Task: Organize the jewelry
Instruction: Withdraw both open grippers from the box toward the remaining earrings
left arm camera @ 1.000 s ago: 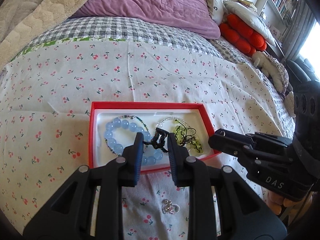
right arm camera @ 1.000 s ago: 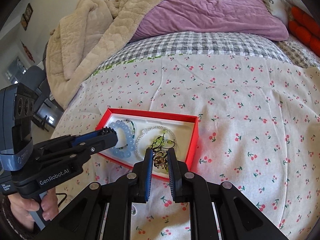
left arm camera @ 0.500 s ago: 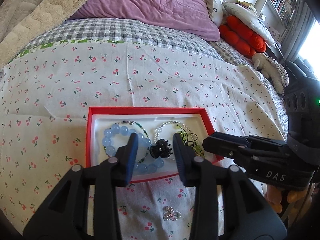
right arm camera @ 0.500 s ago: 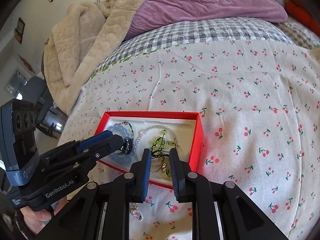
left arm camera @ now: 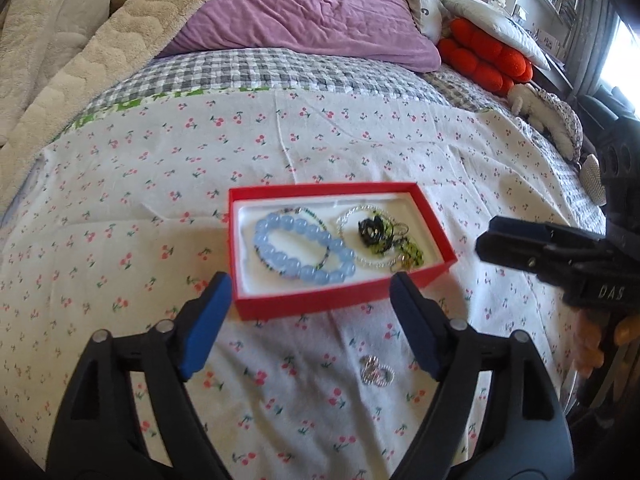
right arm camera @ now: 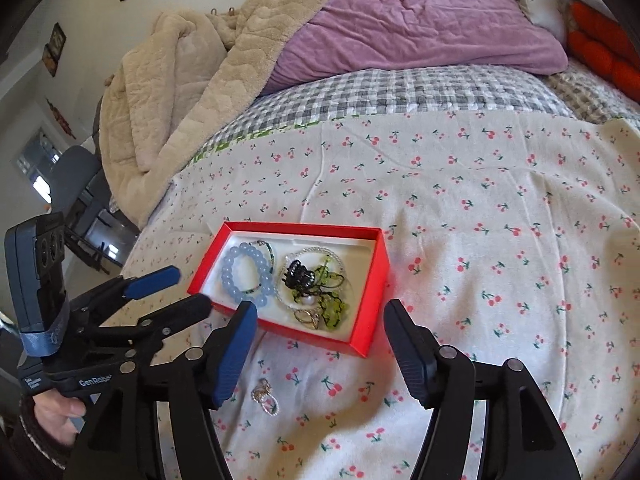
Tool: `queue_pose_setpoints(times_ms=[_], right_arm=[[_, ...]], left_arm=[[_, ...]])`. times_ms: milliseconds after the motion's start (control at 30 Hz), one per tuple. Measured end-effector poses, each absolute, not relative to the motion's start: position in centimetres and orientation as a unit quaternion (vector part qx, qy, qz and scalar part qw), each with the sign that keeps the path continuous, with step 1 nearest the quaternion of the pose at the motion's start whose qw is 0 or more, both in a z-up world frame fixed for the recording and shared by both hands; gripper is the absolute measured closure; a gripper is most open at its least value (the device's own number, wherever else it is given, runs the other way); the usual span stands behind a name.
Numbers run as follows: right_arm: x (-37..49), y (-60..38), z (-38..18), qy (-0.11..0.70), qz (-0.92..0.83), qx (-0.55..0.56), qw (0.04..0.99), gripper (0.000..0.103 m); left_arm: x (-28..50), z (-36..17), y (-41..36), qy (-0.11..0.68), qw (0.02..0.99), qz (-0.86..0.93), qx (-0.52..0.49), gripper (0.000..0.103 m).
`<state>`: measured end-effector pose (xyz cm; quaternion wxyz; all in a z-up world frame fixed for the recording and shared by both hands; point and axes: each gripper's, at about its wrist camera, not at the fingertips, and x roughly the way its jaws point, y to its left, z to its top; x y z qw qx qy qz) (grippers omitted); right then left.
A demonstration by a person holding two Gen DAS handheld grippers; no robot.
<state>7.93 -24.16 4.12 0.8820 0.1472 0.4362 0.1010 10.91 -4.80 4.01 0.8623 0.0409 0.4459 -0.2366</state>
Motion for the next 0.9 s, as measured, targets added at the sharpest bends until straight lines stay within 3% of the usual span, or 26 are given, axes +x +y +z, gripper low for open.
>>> queue_pose_setpoints(times_ms=[267,533,900], right_arm=[[4.8,-24.0,3.8,0.425,0.082,0.107,0.895,0.024],[2.2,-22.1,1.1,0.452,0.082,0.044,0.887,0.023],[0.6,-19.6,-1.5,0.473,0.091,-0.023,0.876,0.023]], left_arm=[[8.1,2.2,-3.0,0.484,0.844,-0.227,0.028,0.016],[6.3,-0.2,-1.4,0.511,0.833,-0.213,0.017,0.016],[4.6,-2.9,-2.8,0.502,0.827,-0.228,0.111,0.016]])
